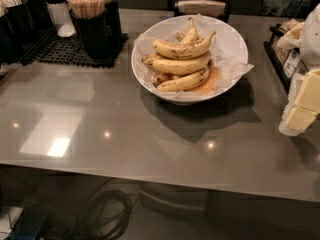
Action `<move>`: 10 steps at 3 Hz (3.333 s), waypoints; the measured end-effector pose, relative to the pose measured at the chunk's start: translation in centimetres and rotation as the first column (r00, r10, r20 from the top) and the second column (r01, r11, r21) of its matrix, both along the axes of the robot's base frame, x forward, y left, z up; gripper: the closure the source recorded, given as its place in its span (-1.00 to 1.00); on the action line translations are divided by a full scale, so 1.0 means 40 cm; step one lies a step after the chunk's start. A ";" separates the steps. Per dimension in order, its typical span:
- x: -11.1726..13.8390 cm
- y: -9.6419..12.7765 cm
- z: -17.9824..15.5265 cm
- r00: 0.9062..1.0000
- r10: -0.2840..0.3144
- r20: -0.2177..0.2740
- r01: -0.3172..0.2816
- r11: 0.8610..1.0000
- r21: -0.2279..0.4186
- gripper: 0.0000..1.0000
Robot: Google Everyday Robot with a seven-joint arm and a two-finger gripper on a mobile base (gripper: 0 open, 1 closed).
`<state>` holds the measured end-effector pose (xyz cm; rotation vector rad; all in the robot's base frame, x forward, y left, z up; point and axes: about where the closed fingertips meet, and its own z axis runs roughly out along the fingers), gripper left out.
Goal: Pick banana from white bowl
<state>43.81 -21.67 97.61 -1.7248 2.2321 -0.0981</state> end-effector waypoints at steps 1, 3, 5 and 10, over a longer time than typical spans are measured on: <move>0.000 0.000 0.000 1.000 0.000 0.000 0.000 1.000 0.000 -1.00; 0.130 0.097 0.015 0.987 0.158 0.031 -0.160 0.983 0.086 -1.00; 0.369 0.344 -0.016 0.912 0.409 -0.024 -0.385 0.876 0.289 -1.00; 0.464 0.346 -0.044 0.943 0.329 0.042 -0.325 0.891 0.316 -1.00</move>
Offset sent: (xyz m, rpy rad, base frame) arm 0.0315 0.0183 0.0020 0.0559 -0.0406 0.0816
